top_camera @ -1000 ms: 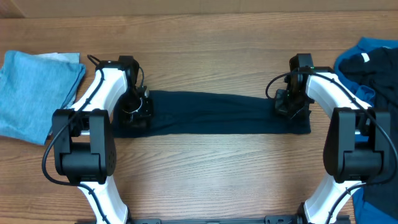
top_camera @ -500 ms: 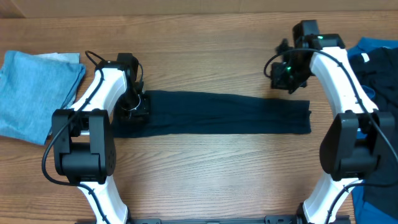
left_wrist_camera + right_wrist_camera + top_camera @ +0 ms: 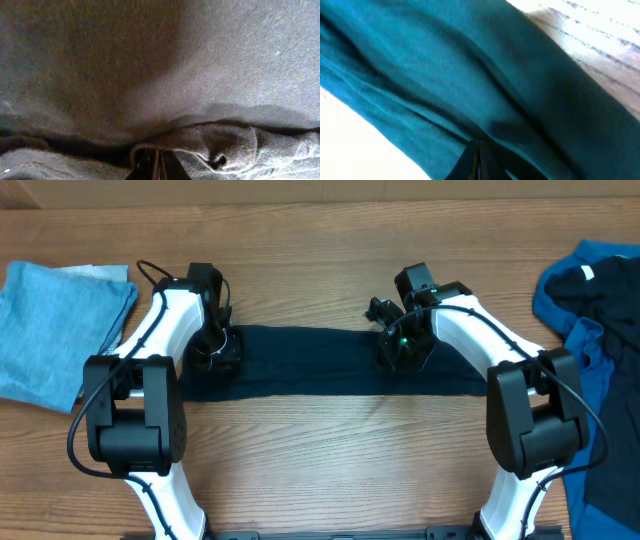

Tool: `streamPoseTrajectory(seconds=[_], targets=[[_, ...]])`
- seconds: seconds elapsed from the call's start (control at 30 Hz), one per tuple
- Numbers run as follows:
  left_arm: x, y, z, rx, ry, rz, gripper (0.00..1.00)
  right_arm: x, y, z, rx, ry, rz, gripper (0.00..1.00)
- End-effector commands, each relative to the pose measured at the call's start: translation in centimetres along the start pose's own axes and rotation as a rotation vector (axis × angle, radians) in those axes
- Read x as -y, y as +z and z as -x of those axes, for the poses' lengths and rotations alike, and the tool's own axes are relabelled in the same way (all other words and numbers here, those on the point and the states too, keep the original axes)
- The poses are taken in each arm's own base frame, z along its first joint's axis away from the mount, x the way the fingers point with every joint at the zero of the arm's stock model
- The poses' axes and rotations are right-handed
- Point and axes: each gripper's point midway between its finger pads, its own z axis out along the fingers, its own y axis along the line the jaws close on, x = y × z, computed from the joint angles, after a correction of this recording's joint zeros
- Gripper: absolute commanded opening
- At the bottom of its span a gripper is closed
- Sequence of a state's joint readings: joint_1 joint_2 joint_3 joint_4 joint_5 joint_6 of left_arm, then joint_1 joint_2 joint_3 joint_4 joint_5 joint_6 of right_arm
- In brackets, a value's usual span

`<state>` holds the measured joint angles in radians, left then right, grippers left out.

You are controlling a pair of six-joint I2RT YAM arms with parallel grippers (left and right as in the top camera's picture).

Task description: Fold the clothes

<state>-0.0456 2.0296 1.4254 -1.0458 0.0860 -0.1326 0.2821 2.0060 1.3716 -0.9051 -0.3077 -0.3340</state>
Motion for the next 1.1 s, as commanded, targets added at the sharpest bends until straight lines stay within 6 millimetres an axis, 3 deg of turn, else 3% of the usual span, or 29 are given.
streamPoseTrajectory(seconds=[0.0,0.17,0.23,0.33,0.4,0.47,0.63,0.7,0.8,0.87,0.97,1.07], targets=[[0.3,0.3,-0.1,-0.006,-0.014,-0.015,0.05,0.2,0.5,-0.7,-0.015,0.026,-0.004,0.04],[0.3,0.3,-0.1,-0.006,-0.014,-0.015,0.05,3.4,-0.3,-4.7,-0.169,0.268,-0.235,0.04],[0.3,0.3,0.0,-0.004,-0.013,-0.014,0.05,3.6,-0.4,-5.0,-0.174,0.334,-0.257,0.04],[0.3,0.3,0.0,-0.004,-0.013,-0.014,0.04,3.4,-0.8,-3.5,-0.12,0.356,-0.24,0.04],[-0.2,0.3,-0.1,-0.004,-0.002,0.01,0.04,2.3,-2.2,-1.4,-0.051,0.345,-0.18,0.04],[-0.9,0.2,-0.3,-0.011,-0.003,0.053,0.06,2.8,-2.8,-0.8,-0.019,0.338,-0.21,0.04],[-3.1,-0.2,-0.6,-0.021,-0.002,0.181,0.37,4.5,-2.8,-0.2,0.016,0.341,-0.268,0.04],[-3.5,-1.9,0.3,0.0,-0.006,0.216,0.38,4.6,-2.8,0.4,0.04,0.336,-0.271,0.04],[-3.5,-6.4,1.9,0.051,-0.034,0.245,0.41,4.7,-2.9,0.6,0.047,0.334,-0.272,0.04],[-2.6,-7.6,2.3,0.068,-0.077,0.197,0.42,4.7,-2.9,0.8,0.054,0.333,-0.272,0.04],[1.8,-6.9,2.4,0.051,-0.066,-0.052,0.25,4.8,-2.9,0.9,0.06,0.332,-0.272,0.04],[3.5,-4.2,2.5,0.066,-0.027,-0.083,0.18,4.2,-2.7,0.3,0.032,0.337,-0.247,0.04]])
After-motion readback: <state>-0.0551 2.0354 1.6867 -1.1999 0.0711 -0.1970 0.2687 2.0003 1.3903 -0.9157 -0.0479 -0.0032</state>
